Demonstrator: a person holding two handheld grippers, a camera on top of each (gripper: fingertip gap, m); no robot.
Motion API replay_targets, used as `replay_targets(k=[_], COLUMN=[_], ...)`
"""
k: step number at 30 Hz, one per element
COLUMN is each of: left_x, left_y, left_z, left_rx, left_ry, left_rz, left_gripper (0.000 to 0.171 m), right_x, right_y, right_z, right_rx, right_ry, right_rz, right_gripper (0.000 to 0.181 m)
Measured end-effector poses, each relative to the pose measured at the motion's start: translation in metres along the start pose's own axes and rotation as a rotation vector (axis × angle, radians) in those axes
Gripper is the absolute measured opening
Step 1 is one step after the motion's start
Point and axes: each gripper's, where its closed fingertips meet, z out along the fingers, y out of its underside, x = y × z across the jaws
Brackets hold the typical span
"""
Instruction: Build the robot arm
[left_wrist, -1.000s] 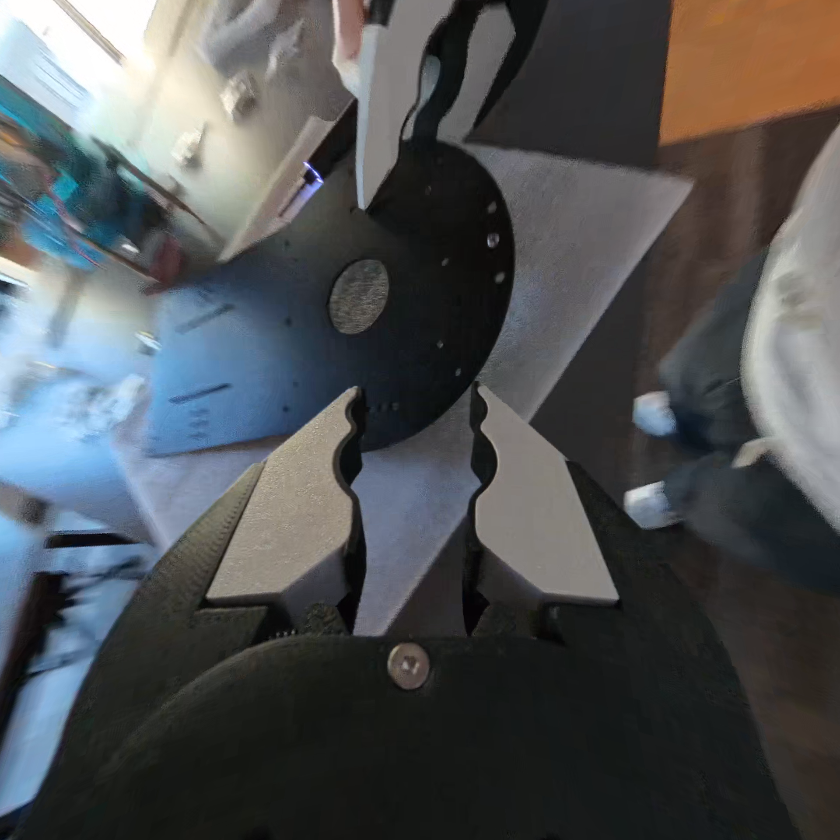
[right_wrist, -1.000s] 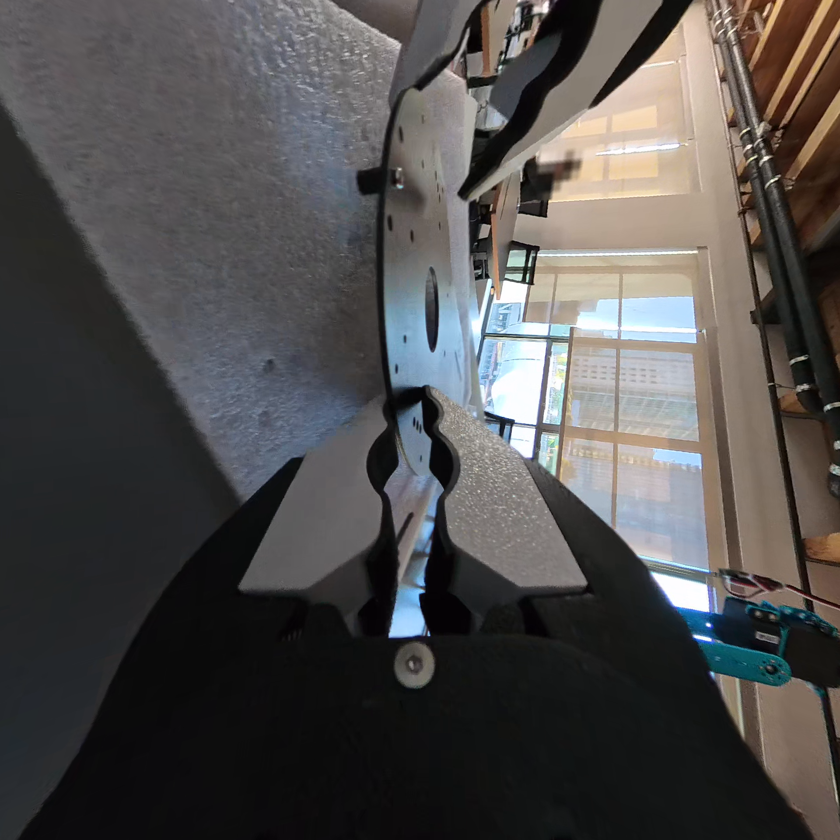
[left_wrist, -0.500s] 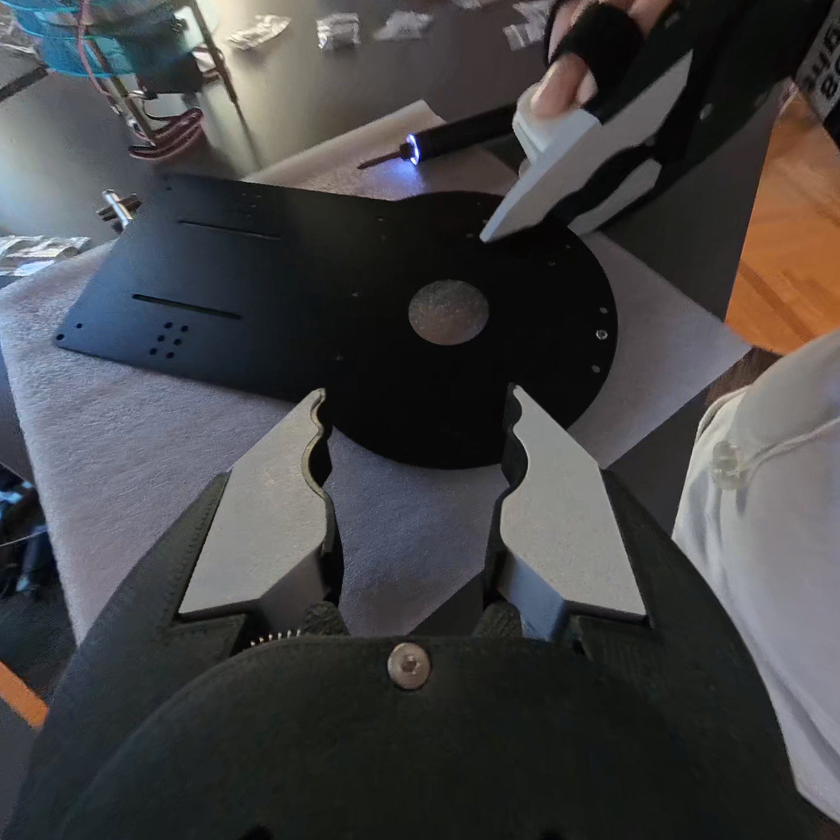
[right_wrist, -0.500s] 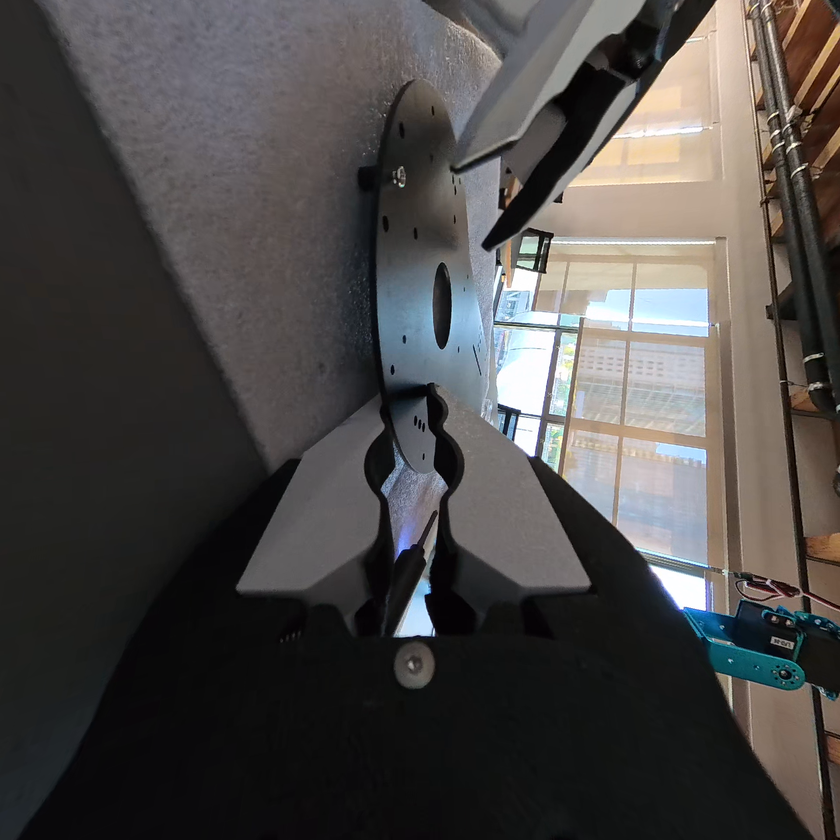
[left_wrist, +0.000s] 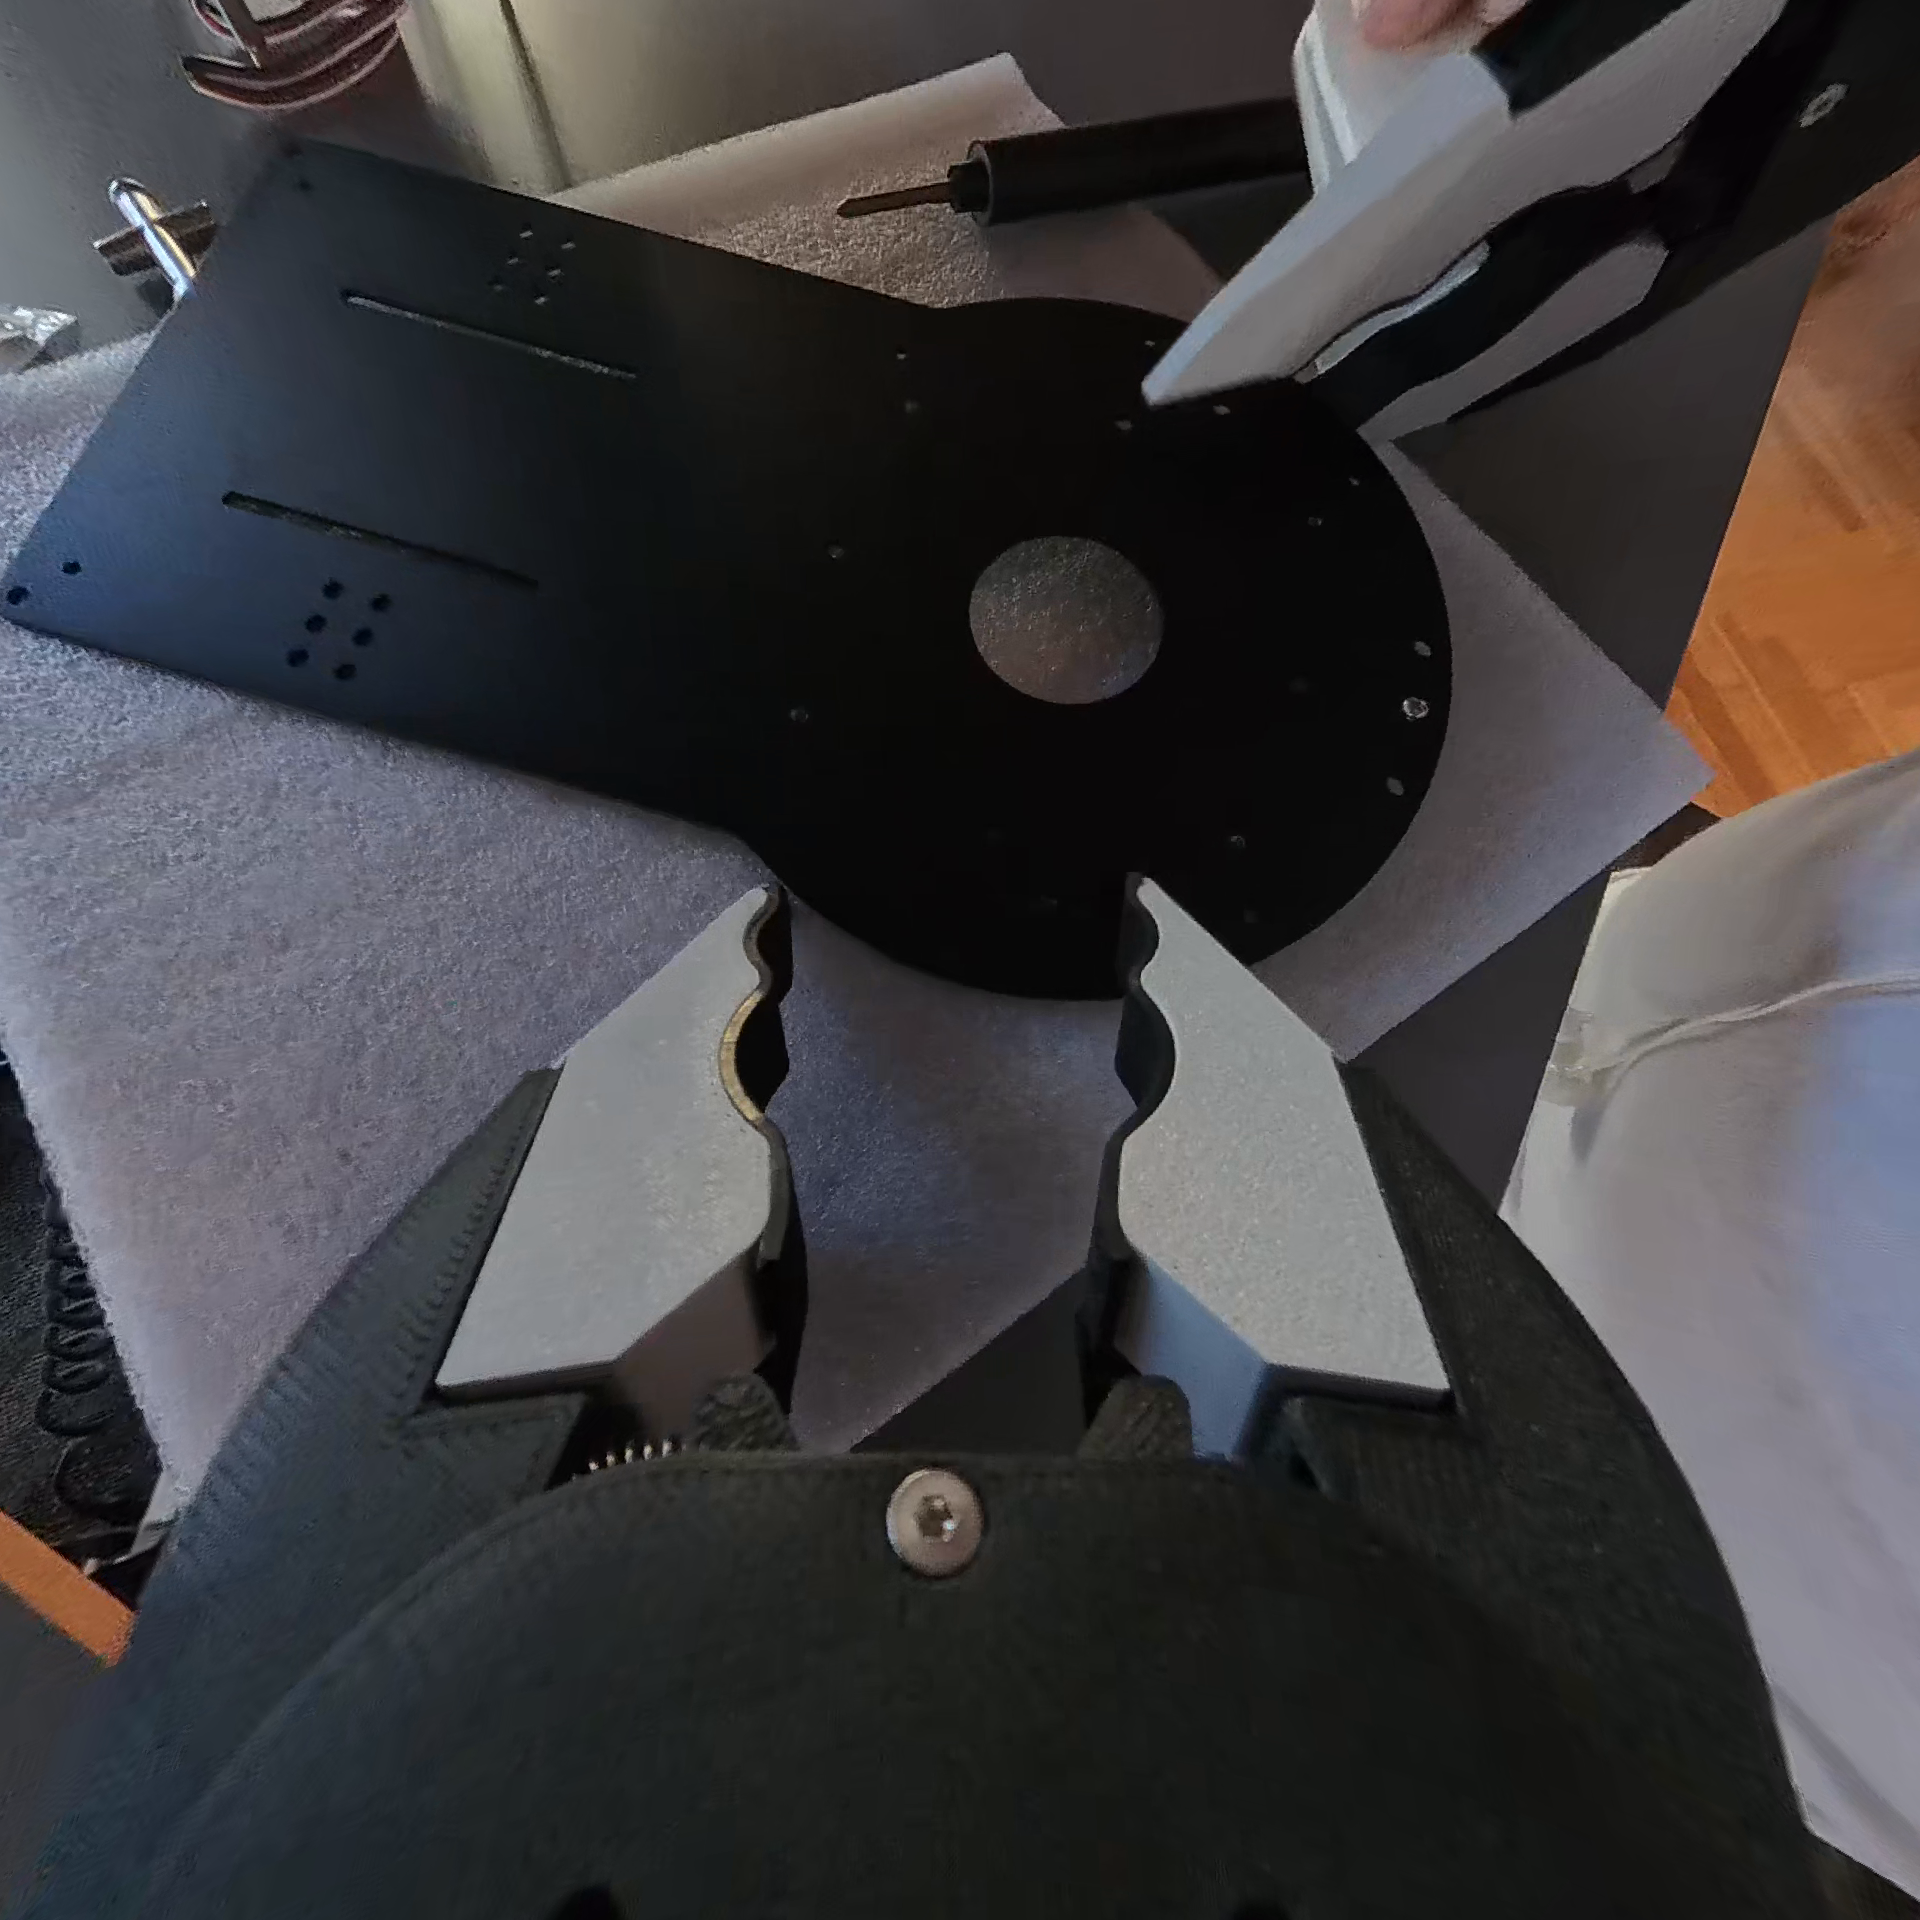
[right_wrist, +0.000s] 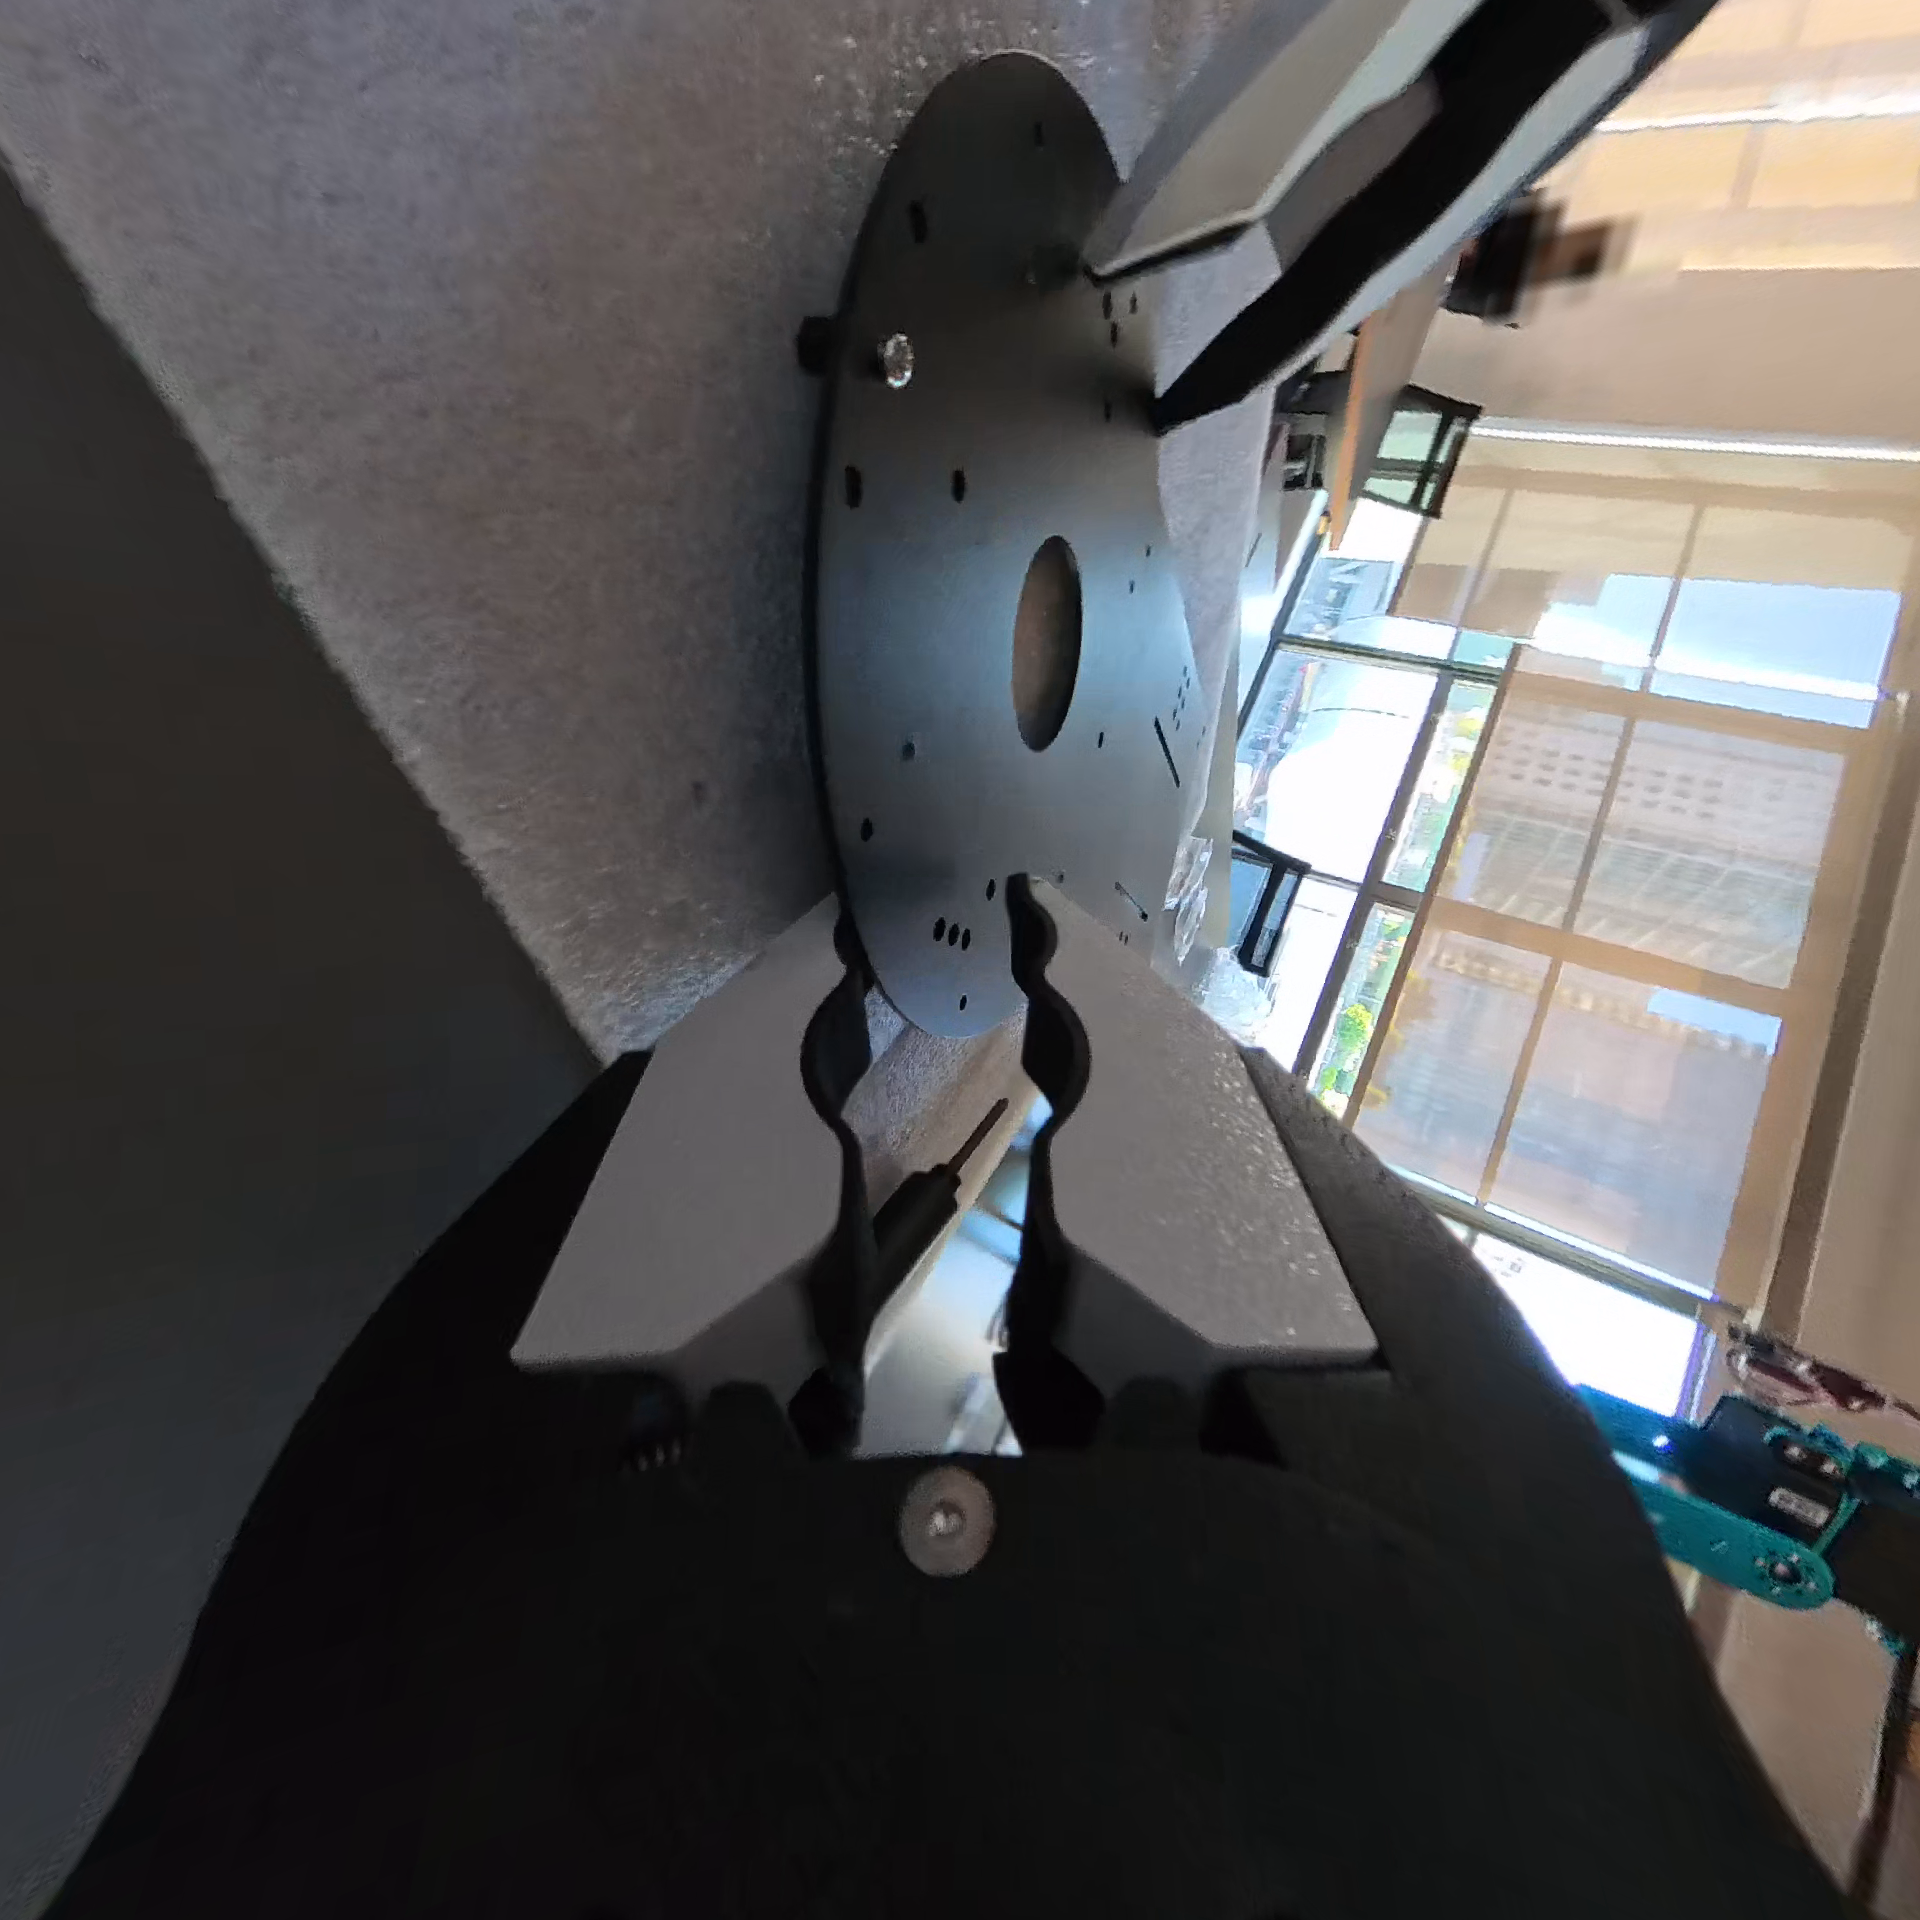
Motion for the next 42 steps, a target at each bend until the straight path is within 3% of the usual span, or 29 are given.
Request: replay_targets(k=[2, 5, 7, 11, 17, 21, 25, 30, 32, 36, 40, 42], left_x=[0.0, 0.015, 0.021, 0.03, 0.029, 0.028, 0.027, 0.024, 0.022, 0.015, 0.016, 0.015], left_y=[0.0, 0.0, 0.004, -0.006, -0.003, -0.004, -0.005, -0.015, -0.021, -0.018, -0.02, -0.025], left_z=[-0.001, -0.007, -0.012, -0.007, 0.003, 0.003, 0.003, -0.009, -0.02, -0.035, -0.036, -0.034], left_rx=[-0.004, -0.024, -0.044, 0.0, -0.025, -0.011, 0.014, 0.126, 0.194, 0.216, 0.23, 0.229], left_ry=[0.007, 0.066, 0.016, -0.123, -0.031, -0.022, -0.018, -0.013, -0.011, -0.048, -0.05, -0.063], left_rz=[-0.014, 0.007, 0.104, 0.311, 0.144, 0.139, 0.134, 0.063, 0.008, -0.056, -0.107, -0.121], left_gripper=[0.062, 0.078, 0.082, 0.075, 0.076, 0.076, 0.078, 0.076, 0.074, 0.068, 0.065, 0.064], right_x=[-0.001, -0.003, -0.003, -0.003, -0.006, 0.007, 0.002, -0.015, -0.016, -0.008, 0.009, 0.009], right_y=[0.0, 0.0, 0.002, 0.005, 0.022, 0.04, 0.041, 0.048, 0.055, 0.075, 0.118, 0.145], right_z=[0.0, 0.0, 0.0, 0.0, -0.007, -0.023, -0.033, -0.041, -0.048, -0.071, -0.117, -0.146], right_rx=[-0.016, -0.038, -0.041, -0.067, -0.252, -0.39, -0.334, -0.187, -0.146, -0.026, 0.1, 0.11], right_ry=[-0.042, -0.121, -0.154, -0.197, -0.349, -0.43, -0.534, -0.522, -0.442, -0.203, 0.106, 0.23], right_rz=[-0.033, 0.013, 0.049, 0.024, -0.093, -0.137, 0.117, 0.667, 0.868, 1.242, 1.549, 1.649], right_gripper=[0.023, 0.022, 0.024, 0.027, 0.038, 0.038, 0.04, 0.04, 0.041, 0.04, 0.04, 0.053])
